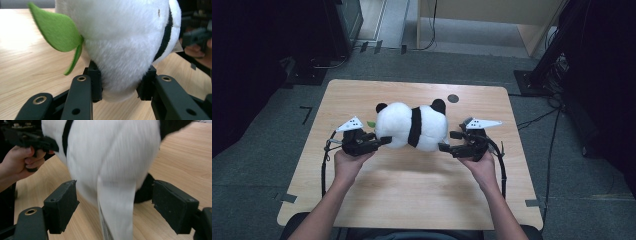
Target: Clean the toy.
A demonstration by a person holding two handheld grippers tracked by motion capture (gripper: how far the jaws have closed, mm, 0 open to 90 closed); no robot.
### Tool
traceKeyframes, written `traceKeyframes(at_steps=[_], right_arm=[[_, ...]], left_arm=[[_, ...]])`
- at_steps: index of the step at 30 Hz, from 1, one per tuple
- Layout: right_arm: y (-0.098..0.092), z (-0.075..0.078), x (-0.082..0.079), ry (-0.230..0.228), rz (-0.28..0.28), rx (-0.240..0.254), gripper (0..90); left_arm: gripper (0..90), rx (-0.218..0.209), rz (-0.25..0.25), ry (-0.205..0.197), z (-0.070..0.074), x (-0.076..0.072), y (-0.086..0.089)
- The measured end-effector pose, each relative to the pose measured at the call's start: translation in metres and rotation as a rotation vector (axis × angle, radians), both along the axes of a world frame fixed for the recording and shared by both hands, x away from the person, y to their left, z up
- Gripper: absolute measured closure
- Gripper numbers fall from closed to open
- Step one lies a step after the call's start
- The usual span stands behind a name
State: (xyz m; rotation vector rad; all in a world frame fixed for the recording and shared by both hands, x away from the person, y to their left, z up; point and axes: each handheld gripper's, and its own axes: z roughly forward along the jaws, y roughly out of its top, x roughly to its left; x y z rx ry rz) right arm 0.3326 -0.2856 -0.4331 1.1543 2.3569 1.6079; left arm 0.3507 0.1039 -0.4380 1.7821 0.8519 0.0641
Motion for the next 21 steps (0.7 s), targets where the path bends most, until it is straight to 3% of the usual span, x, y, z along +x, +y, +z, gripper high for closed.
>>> traceKeyframes(at_steps=[5, 7, 11, 14, 17, 21], right_arm=[[0.013, -0.009, 0.001, -0.013, 0.032, -0.049, 19.6], [0.021, -0.013, 0.002, -0.023, 0.045, -0.061, 19.6], [0.035, -0.018, 0.0, -0.049, -0.007, -0.191, 30.6], [0.037, -0.017, -0.001, -0.03, -0.009, -0.201, 40.6], [0.037, -0.011, -0.003, -0.031, -0.024, -0.21, 41.7], [0.034, -0.004, -0.005, -0.003, -0.028, -0.213, 40.7]], left_arm=[[63.8, -0.029, -0.011, 0.029, 0.0, -0.001, -0.005], [63.3, -0.023, -0.025, 0.044, -0.001, -0.002, -0.012], [61.0, 0.011, 0.003, 0.064, -0.004, -0.003, -0.018], [58.6, 0.018, 0.01, 0.074, -0.006, -0.002, -0.016], [54.0, 0.042, 0.001, 0.048, -0.007, -0.003, -0.017], [44.9, 0.053, -0.018, 0.051, -0.008, -0.002, -0.016]])
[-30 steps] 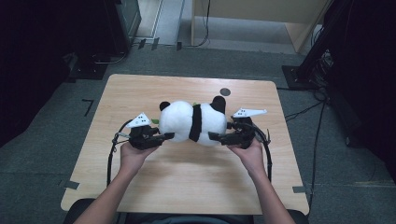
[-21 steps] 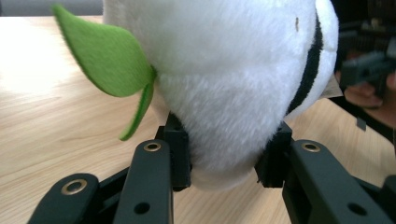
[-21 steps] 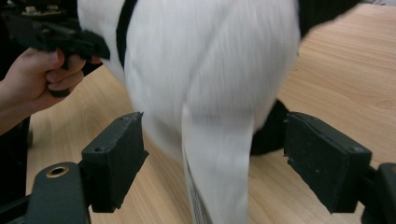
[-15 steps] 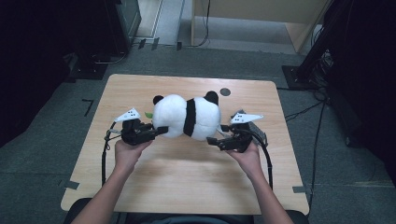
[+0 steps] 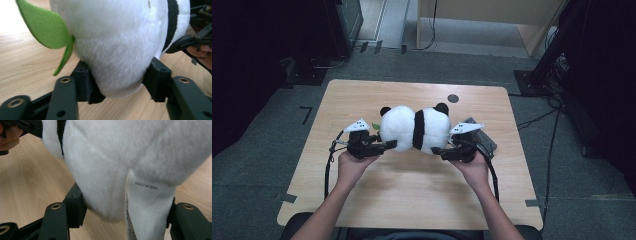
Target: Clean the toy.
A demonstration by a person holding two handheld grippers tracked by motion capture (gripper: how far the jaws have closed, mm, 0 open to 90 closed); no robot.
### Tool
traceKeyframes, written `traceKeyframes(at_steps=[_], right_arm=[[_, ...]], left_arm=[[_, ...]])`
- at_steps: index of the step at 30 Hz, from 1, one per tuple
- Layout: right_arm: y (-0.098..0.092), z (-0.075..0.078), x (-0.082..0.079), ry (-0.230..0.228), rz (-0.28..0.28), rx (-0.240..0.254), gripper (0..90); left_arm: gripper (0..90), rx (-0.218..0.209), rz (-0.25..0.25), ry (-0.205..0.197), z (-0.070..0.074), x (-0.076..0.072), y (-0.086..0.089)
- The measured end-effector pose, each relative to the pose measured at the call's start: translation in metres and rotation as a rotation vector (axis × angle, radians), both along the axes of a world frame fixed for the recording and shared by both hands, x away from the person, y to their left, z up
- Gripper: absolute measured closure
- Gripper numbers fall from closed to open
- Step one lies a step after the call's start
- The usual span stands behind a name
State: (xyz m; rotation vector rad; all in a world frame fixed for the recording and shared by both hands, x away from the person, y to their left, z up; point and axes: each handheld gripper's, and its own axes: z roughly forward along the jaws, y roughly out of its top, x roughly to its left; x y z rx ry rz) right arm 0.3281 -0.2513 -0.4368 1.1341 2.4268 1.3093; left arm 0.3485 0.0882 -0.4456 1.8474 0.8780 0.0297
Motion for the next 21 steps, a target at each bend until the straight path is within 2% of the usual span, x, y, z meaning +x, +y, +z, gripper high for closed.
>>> traceKeyframes(at_steps=[4, 6, 10, 14, 16, 18, 21], right_arm=[[0.0, 0.002, 0.0, 0.067, -0.014, 0.019, 40.2], [-0.002, 0.003, 0.0, 0.084, -0.018, 0.033, 39.0], [-0.003, 0.003, 0.002, 0.097, -0.016, 0.041, 36.5], [-0.005, 0.003, 0.004, 0.13, -0.044, 0.065, 34.9], [-0.007, 0.002, 0.005, 0.152, -0.05, 0.083, 34.5], [-0.007, 0.001, 0.005, 0.156, -0.048, 0.078, 34.6], [-0.005, -0.002, 0.006, 0.161, -0.044, 0.042, 34.3]], left_arm=[[37.1, 0.042, 0.005, -0.058, -0.001, -0.002, -0.001], [36.2, 0.062, -0.003, -0.061, -0.003, -0.002, 0.0], [35.5, 0.073, -0.009, -0.053, -0.006, -0.002, 0.0], [34.1, 0.133, -0.01, -0.077, -0.008, -0.005, -0.004], [33.7, 0.142, -0.014, -0.055, -0.01, -0.005, -0.004], [33.7, 0.155, -0.02, -0.036, -0.014, -0.006, -0.006], [33.7, 0.19, -0.02, -0.018, -0.018, -0.006, -0.009]])
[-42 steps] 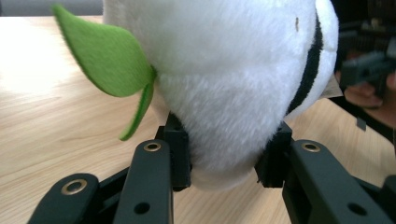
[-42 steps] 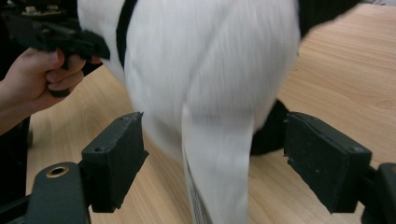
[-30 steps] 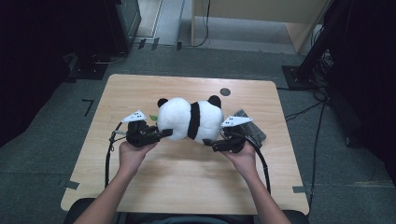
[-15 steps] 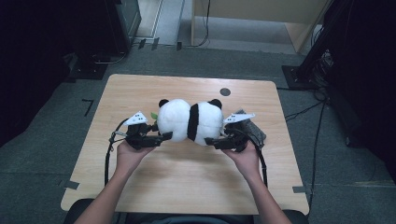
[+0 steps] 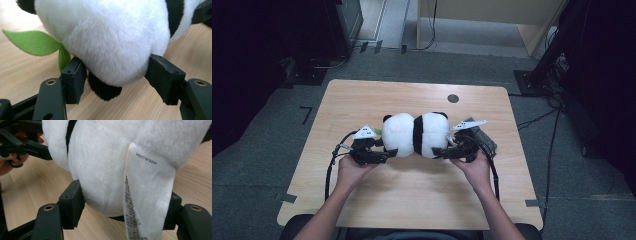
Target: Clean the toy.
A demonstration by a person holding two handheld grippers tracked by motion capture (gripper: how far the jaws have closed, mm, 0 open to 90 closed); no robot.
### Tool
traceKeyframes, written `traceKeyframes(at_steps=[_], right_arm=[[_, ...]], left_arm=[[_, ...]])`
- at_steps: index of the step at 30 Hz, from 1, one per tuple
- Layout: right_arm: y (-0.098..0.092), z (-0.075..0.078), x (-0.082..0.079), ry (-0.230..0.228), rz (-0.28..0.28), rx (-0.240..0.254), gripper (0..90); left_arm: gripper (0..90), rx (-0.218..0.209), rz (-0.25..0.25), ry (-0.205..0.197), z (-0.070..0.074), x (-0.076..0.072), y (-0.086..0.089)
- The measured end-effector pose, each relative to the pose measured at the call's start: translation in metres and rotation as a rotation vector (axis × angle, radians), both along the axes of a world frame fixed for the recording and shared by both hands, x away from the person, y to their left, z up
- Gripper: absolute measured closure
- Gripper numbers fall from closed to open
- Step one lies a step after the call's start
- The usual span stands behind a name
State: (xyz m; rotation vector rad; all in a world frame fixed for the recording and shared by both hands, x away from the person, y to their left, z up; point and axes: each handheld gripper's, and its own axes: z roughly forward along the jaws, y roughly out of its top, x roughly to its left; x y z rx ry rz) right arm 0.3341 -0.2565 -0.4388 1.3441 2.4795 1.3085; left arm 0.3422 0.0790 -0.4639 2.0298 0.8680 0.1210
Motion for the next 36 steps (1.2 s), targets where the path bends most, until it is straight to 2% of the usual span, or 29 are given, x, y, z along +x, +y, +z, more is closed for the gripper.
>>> traceKeyframes(at_steps=[3, 6, 9, 14, 19, 25, 28, 31, 36], right_arm=[[0.002, -0.003, 0.001, 0.016, 0.004, -0.025, 33.3], [0.004, -0.008, 0.004, 0.011, 0.009, -0.042, 32.4], [0.004, -0.012, 0.007, -0.001, 0.008, -0.026, 31.9], [0.004, -0.016, 0.01, -0.05, 0.015, -0.05, 29.2], [0.002, -0.017, 0.011, -0.053, 0.02, -0.056, 28.6], [-0.008, -0.014, 0.011, -0.066, 0.004, -0.049, 28.6], [-0.013, -0.013, 0.01, -0.071, -0.008, -0.047, 28.6], [-0.02, -0.011, 0.009, -0.078, -0.021, -0.047, 28.6], [-0.036, -0.005, 0.006, -0.097, -0.065, -0.067, 28.6]], left_arm=[[33.6, 0.007, 0.006, 0.02, -0.004, 0.002, 0.0], [33.5, 0.011, 0.016, 0.026, -0.01, 0.005, 0.001], [33.2, 0.0, 0.03, 0.034, -0.013, 0.008, 0.003], [32.3, 0.046, 0.037, -0.035, -0.016, 0.008, 0.003], [32.2, 0.027, 0.041, -0.032, -0.016, 0.01, 0.004], [32.7, -0.016, 0.063, -0.046, -0.009, 0.012, 0.011], [32.6, -0.024, 0.067, -0.04, -0.007, 0.014, 0.012], [32.6, -0.023, 0.068, -0.061, -0.004, 0.014, 0.012], [32.6, -0.03, 0.071, -0.059, -0.002, 0.017, 0.013]])
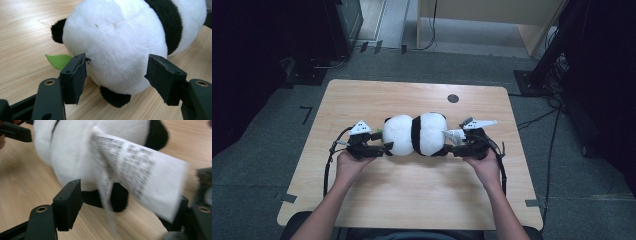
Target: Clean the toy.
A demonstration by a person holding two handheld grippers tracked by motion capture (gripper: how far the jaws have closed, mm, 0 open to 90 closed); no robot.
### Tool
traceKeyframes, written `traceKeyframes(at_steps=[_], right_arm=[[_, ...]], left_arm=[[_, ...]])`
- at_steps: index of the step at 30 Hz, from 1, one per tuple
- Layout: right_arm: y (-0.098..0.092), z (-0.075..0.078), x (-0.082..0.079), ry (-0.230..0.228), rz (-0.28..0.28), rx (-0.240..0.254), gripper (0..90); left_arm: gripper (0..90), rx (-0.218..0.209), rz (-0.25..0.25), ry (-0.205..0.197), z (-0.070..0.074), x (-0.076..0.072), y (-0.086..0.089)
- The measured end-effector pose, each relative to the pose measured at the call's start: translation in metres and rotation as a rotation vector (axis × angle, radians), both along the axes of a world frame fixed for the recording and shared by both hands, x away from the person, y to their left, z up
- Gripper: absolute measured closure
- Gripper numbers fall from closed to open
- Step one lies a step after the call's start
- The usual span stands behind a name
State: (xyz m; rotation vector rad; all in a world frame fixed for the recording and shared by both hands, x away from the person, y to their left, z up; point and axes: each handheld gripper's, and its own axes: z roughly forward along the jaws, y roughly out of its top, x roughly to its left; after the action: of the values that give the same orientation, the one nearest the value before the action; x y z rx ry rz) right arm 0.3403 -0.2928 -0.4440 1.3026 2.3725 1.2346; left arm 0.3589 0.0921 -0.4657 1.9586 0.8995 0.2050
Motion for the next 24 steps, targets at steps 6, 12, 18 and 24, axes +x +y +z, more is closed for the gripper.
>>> traceKeyframes(at_steps=[6, 12, 18, 24], right_arm=[[-0.024, 0.004, -0.001, -0.014, -0.063, 0.011, 29.3], [-0.047, 0.003, 0.001, -0.021, -0.138, 0.005, 30.2], [-0.065, -0.002, 0.007, -0.033, -0.199, -0.004, 31.6], [-0.077, -0.016, 0.019, -0.049, -0.248, -0.065, 37.8]], left_arm=[[32.6, -0.01, -0.002, -0.008, 0.005, 0.002, 0.001], [32.3, 0.005, -0.012, 0.001, 0.005, 0.006, -0.001], [32.4, -0.006, -0.005, -0.01, 0.007, 0.009, -0.002], [32.4, -0.019, 0.004, -0.01, 0.006, 0.013, -0.001]])
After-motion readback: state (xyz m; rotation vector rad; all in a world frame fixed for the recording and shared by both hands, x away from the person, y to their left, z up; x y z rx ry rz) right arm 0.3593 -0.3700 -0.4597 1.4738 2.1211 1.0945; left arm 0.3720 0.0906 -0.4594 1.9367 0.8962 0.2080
